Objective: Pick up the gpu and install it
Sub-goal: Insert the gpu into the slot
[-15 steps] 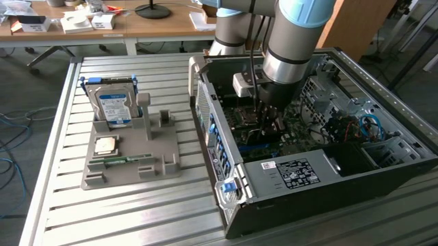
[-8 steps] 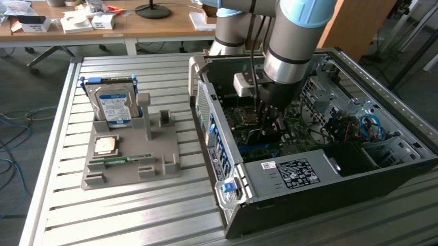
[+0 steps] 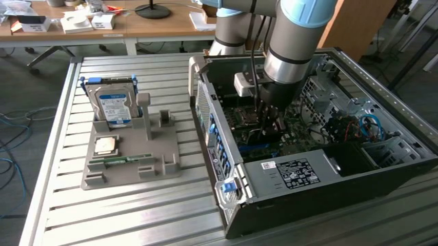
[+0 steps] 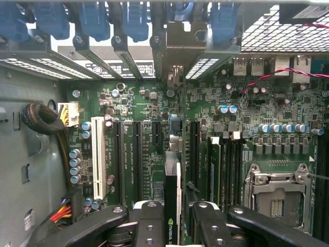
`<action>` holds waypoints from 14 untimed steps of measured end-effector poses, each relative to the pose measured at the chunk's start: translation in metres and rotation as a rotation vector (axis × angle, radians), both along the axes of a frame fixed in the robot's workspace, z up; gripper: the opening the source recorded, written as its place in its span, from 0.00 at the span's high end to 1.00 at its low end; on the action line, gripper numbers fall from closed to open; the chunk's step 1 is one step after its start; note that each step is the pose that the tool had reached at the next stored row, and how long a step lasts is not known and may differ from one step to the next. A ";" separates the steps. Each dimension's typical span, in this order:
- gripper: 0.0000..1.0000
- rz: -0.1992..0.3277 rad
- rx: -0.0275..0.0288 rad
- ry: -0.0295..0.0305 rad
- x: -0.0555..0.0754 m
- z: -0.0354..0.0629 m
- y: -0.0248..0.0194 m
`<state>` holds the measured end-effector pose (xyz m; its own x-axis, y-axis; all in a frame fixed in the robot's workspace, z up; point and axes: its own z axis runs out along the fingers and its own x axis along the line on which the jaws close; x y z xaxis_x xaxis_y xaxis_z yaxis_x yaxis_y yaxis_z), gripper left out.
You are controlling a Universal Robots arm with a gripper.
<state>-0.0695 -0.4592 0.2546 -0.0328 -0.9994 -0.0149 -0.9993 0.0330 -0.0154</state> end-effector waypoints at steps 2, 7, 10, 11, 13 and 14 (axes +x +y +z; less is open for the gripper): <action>0.74 0.000 -0.0002 0.0001 0.000 0.0000 -0.0001; 0.74 0.000 -0.0004 0.0002 0.000 -0.0008 -0.0001; 0.74 0.000 0.0001 -0.0001 0.000 -0.0013 0.0000; 0.74 0.000 0.0004 -0.0002 0.000 -0.0019 0.0001; 0.74 0.000 0.0000 0.0000 0.000 -0.0020 0.0000; 0.74 0.000 -0.0001 0.0001 0.000 -0.0019 0.0000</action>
